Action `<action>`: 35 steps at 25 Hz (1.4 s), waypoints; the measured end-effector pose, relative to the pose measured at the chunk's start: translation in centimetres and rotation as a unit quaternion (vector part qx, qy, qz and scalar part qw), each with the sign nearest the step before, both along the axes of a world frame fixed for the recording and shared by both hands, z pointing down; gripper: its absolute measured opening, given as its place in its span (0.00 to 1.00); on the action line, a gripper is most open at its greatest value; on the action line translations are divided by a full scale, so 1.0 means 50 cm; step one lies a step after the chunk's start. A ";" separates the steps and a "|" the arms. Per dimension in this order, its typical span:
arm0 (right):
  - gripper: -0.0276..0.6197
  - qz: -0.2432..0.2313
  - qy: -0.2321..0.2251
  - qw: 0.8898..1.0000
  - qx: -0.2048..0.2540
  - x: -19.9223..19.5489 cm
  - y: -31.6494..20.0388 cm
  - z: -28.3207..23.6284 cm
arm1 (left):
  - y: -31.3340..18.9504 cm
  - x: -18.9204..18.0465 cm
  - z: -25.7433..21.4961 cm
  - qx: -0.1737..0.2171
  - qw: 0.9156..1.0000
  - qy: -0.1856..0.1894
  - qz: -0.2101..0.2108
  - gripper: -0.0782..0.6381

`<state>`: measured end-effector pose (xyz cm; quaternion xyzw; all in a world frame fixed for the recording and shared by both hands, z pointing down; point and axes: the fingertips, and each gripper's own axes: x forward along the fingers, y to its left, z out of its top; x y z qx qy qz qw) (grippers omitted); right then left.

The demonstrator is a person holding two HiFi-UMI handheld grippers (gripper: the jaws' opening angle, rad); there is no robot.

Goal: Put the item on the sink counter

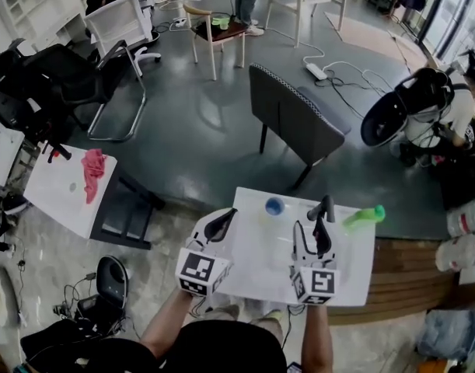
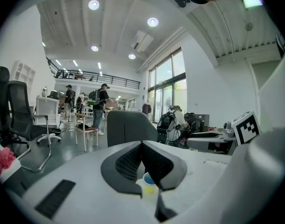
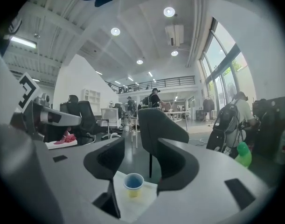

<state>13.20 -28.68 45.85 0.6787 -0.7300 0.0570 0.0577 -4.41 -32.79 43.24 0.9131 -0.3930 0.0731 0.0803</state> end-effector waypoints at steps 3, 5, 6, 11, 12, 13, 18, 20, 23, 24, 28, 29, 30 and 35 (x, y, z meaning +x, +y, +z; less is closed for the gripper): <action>0.33 0.011 0.003 1.000 0.006 0.015 0.036 -0.008 | 0.016 0.004 -0.019 0.008 1.000 0.003 0.004 0.11; 0.31 0.018 0.002 1.000 0.010 0.021 0.057 -0.016 | 0.026 0.005 -0.026 0.014 1.000 0.003 0.008 0.11; 0.29 0.022 0.002 1.000 0.011 0.024 0.067 -0.018 | 0.031 0.005 -0.029 0.016 1.000 0.003 0.011 0.11; 0.22 0.037 0.003 0.999 0.018 0.039 0.102 -0.037 | 0.051 0.011 -0.036 0.014 1.000 0.003 0.021 0.11; 0.21 0.039 0.005 0.999 0.018 0.041 0.107 -0.041 | 0.054 0.013 -0.035 0.016 1.000 0.002 0.023 0.11; 0.20 0.043 0.006 0.999 0.018 0.044 0.112 -0.045 | 0.057 0.015 -0.036 0.018 1.000 0.002 0.026 0.11; 0.12 0.056 0.010 0.998 0.024 0.054 0.133 -0.060 | 0.072 0.027 -0.049 0.020 0.999 0.002 0.036 0.11; 0.09 0.060 0.012 0.998 0.025 0.055 0.140 -0.065 | 0.076 0.029 -0.051 0.020 0.999 0.003 0.039 0.11; 0.06 0.060 0.013 0.998 0.027 0.058 0.152 -0.058 | 0.084 0.032 -0.049 0.017 0.999 0.001 0.041 0.11; 0.05 0.060 0.013 0.998 0.027 0.060 0.156 -0.057 | 0.087 0.034 -0.045 0.017 0.999 0.000 0.042 0.11; 0.04 0.061 0.011 0.998 0.027 0.066 0.164 -0.050 | 0.092 0.039 -0.039 0.016 0.999 -0.003 0.045 0.11; 0.04 0.061 0.011 0.998 0.026 0.066 0.165 -0.049 | 0.092 0.039 -0.040 0.017 0.999 -0.002 0.045 0.11; 0.04 0.061 0.011 0.998 0.025 0.065 0.166 -0.048 | 0.092 0.038 -0.041 0.018 0.999 -0.002 0.045 0.11; 0.04 0.060 0.010 0.998 0.026 0.065 0.164 -0.049 | 0.093 0.039 -0.039 0.015 0.999 -0.003 0.044 0.11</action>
